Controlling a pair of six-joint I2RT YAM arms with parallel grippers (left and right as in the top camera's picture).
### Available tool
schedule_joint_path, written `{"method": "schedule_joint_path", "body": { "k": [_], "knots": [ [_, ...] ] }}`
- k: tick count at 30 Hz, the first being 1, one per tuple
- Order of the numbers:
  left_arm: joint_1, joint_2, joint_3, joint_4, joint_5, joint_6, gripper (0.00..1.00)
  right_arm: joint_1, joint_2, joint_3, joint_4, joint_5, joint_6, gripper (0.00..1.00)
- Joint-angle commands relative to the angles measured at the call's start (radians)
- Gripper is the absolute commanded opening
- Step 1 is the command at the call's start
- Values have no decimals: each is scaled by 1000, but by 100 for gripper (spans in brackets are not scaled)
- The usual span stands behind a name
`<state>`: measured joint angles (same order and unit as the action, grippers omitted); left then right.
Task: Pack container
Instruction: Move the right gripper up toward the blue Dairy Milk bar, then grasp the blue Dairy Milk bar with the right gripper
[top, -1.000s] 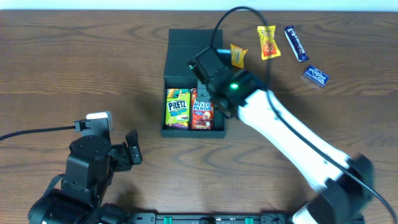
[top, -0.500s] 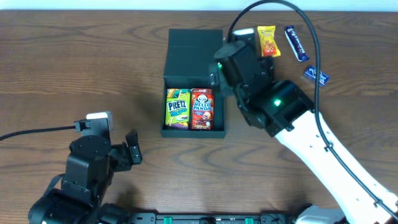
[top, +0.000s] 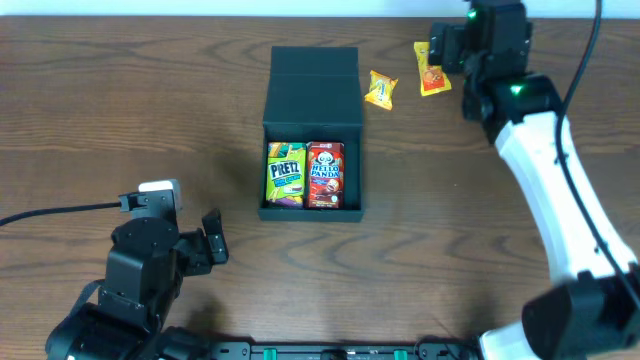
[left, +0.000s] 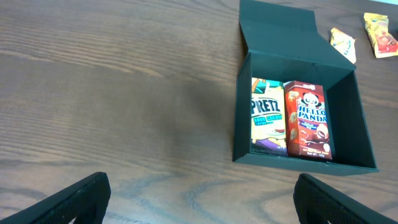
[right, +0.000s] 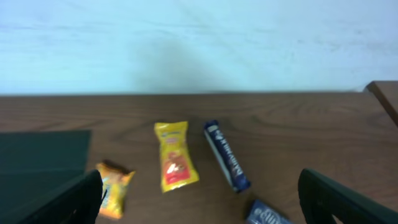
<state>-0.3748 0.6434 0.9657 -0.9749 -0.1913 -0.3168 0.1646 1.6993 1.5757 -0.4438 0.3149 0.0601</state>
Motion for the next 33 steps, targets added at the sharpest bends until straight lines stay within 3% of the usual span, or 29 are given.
{"method": "schedule_joint_path", "body": {
  "k": [1,14,23,29,33],
  "knots": [
    [3,-3,21,-2,-19,6,95,-62,82,14,52,-87,-81,99],
    [3,-3,21,-2,-19,6,95,-184,393,14,287,-87,-80,99],
    [3,-3,21,-2,-19,6,95,-236,525,14,324,-155,-64,98],
    [3,-3,21,-2,-19,6,95,-251,589,14,332,-170,-46,90],
    [3,-3,21,-2,-19,6,95,-251,606,14,336,-171,-45,79]
  ]
}}
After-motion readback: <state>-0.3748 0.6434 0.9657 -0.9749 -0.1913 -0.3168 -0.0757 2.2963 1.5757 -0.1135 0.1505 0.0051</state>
